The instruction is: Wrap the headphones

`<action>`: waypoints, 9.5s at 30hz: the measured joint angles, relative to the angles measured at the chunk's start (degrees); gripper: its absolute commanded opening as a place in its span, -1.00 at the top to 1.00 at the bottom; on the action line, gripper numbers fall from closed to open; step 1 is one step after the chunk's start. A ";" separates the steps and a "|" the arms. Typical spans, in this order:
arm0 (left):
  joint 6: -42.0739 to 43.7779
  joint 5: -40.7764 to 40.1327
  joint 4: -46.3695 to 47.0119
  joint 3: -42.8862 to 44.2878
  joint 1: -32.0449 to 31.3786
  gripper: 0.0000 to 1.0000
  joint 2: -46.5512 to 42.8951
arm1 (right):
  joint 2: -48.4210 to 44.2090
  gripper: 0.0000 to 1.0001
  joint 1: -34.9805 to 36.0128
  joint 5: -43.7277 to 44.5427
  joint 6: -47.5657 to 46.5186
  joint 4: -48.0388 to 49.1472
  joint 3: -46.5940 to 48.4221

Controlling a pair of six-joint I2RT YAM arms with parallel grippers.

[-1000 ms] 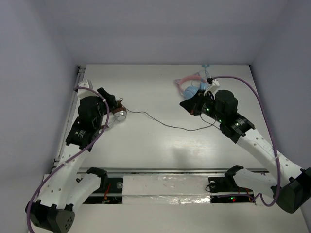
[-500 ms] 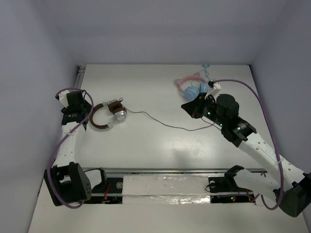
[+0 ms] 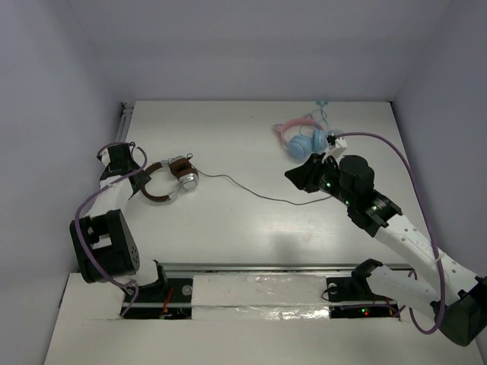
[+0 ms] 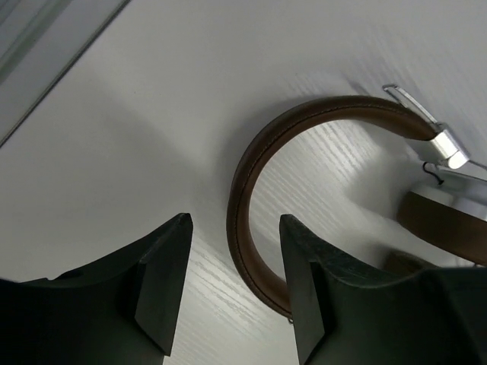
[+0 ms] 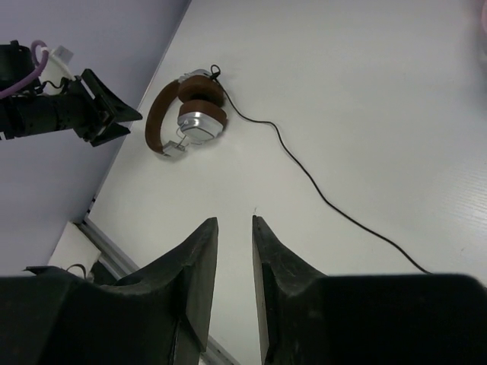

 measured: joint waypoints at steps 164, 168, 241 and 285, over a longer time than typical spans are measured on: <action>-11.43 -3.34 13.77 7.69 -31.39 1.00 -2.19 | 31.41 1.00 29.68 3.30 -6.88 -9.51 22.16; -9.33 -8.87 12.52 5.77 -38.27 1.00 -2.19 | 30.12 1.00 29.53 2.62 -10.95 -14.78 29.03; 2.16 0.68 5.42 9.51 -50.34 1.00 -0.24 | 30.91 1.00 31.06 -9.79 -22.95 -41.13 39.60; -4.85 5.51 12.79 -8.63 -61.92 1.00 -4.15 | 17.86 1.00 -10.95 8.70 12.52 -2.97 28.28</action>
